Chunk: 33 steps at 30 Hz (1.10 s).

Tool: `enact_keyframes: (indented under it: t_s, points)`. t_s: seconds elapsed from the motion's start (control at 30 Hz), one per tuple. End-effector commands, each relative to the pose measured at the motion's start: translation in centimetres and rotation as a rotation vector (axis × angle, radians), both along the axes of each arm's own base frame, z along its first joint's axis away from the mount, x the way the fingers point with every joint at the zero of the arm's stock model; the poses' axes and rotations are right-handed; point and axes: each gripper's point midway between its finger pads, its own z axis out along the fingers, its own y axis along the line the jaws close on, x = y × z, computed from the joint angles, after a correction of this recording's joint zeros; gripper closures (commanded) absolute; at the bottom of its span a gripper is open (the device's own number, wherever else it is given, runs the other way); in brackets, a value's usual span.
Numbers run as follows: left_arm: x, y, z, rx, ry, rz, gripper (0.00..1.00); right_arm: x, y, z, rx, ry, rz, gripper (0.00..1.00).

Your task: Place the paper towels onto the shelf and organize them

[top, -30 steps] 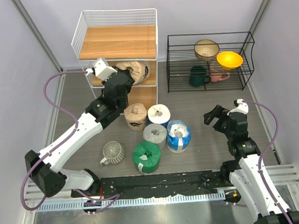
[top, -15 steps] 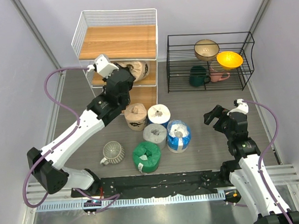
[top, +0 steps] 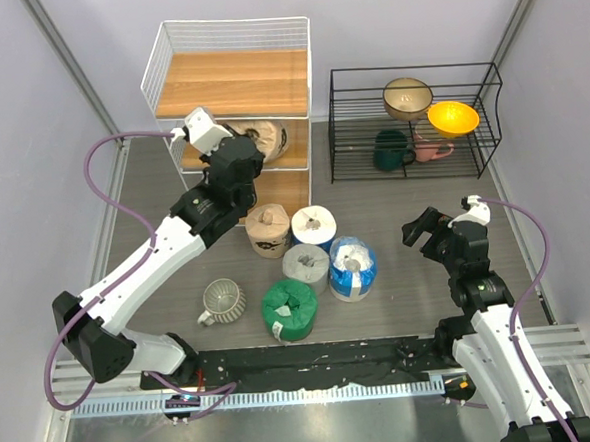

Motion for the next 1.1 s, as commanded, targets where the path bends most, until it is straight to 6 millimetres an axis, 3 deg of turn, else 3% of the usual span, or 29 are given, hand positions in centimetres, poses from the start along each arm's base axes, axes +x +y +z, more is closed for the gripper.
enact_keyframes:
  t_s: [0.0, 0.27, 0.77, 1.07]
  points:
    - [-0.4, 1.2, 3.6, -0.063, -0.077, 0.059, 0.85, 0.6, 0.1, 1.2, -0.007, -0.049, 0.01, 0.01]
    - [-0.4, 1.8, 3.6, -0.039, -0.074, 0.089, 0.82, 0.7, 0.1, 1.1, -0.009, -0.045, 0.011, 0.01]
    - [0.6, 1.1, 2.2, 0.013, -0.044, 0.087, 0.65, 0.7, 0.1, 1.1, -0.011, -0.048, 0.012, 0.01]
    - [1.0, 0.4, 2.1, 0.013, -0.051, 0.062, 0.46, 0.6, 0.0, 1.1, -0.014, -0.048, 0.008, 0.01]
